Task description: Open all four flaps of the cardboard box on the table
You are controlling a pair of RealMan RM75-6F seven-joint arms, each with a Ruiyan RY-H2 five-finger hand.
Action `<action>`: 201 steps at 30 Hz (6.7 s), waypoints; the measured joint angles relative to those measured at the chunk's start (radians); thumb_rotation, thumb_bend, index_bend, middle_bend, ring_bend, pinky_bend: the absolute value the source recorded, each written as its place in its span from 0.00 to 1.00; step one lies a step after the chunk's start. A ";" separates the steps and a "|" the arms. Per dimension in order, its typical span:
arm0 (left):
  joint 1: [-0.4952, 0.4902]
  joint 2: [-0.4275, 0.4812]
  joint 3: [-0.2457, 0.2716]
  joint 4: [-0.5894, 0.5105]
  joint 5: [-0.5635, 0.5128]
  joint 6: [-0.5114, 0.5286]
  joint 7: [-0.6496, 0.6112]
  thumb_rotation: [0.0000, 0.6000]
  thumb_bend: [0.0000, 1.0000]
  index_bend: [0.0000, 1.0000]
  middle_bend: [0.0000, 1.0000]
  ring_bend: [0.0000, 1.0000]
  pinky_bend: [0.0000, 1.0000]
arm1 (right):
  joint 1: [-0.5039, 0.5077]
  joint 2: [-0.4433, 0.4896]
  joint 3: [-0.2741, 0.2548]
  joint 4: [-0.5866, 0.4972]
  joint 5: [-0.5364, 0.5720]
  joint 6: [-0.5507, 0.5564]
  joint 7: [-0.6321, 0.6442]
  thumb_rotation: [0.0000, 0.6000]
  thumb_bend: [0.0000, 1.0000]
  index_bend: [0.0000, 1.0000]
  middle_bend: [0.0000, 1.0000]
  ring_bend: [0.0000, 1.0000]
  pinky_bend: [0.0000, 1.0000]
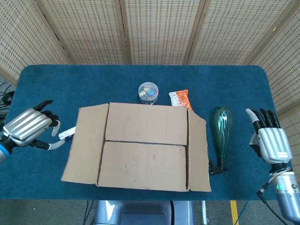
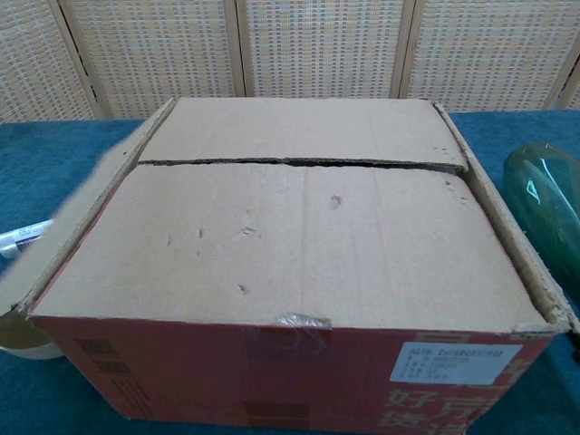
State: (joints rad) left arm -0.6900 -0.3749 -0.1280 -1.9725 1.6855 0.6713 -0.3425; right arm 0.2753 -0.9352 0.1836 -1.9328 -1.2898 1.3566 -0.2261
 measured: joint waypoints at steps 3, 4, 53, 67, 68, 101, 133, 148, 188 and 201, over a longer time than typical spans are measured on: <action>0.004 -0.033 0.007 0.013 -0.003 -0.015 0.003 0.30 0.29 0.57 0.40 0.32 0.00 | -0.005 0.002 -0.002 -0.001 -0.001 0.005 0.001 1.00 1.00 0.07 0.13 0.00 0.03; 0.006 -0.043 0.007 0.017 -0.006 -0.014 0.005 0.30 0.28 0.55 0.38 0.32 0.00 | -0.007 0.002 -0.003 -0.001 -0.001 0.007 0.002 1.00 1.00 0.07 0.13 0.00 0.03; -0.106 -0.722 -0.068 -0.021 -0.595 0.263 0.815 0.86 0.25 0.00 0.00 0.00 0.00 | -0.006 -0.135 -0.032 0.094 -0.046 0.021 -0.031 1.00 0.97 0.06 0.10 0.00 0.00; -0.138 -0.777 -0.045 -0.009 -0.637 0.280 0.861 0.86 0.24 0.00 0.00 0.00 0.00 | -0.008 -0.184 -0.024 0.121 -0.054 0.043 -0.028 1.00 0.97 0.06 0.09 0.00 0.00; -0.141 -0.782 -0.043 -0.007 -0.642 0.282 0.869 0.86 0.24 0.00 0.00 0.00 0.00 | -0.009 -0.185 -0.024 0.121 -0.054 0.044 -0.026 1.00 0.97 0.06 0.09 0.00 0.00; -0.164 -0.918 -0.081 0.127 -0.552 0.516 0.983 0.85 0.25 0.00 0.00 0.00 0.00 | -0.028 -0.171 -0.013 0.140 -0.055 0.047 0.039 1.00 0.97 0.06 0.09 0.00 0.00; -0.335 -1.047 -0.213 0.622 -0.696 0.371 0.978 0.86 0.25 0.00 0.00 0.00 0.00 | -0.040 -0.142 -0.015 0.098 -0.055 0.048 0.045 1.00 0.97 0.06 0.09 0.00 0.00; -0.216 -0.782 -0.251 0.244 -0.774 0.275 0.706 0.38 0.19 0.38 0.00 0.00 0.00 | -0.029 -0.156 -0.017 0.094 -0.056 0.031 0.030 1.00 0.97 0.06 0.09 0.00 0.00; -0.163 -0.718 -0.047 0.023 -0.673 0.139 0.584 0.12 0.09 0.48 0.01 0.00 0.00 | -0.059 -0.139 -0.020 0.107 -0.062 0.057 0.084 1.00 0.97 0.06 0.09 0.00 0.00; -0.170 -0.735 -0.002 -0.003 -0.647 0.203 0.701 0.12 0.09 0.48 0.00 0.00 0.00 | -0.063 -0.140 -0.019 0.116 -0.067 0.058 0.104 1.00 0.97 0.06 0.09 0.00 0.00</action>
State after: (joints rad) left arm -0.8605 -1.1100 -0.1299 -1.9754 1.0383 0.8742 0.3585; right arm 0.2123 -1.0756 0.1641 -1.8165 -1.3563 1.4149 -0.1226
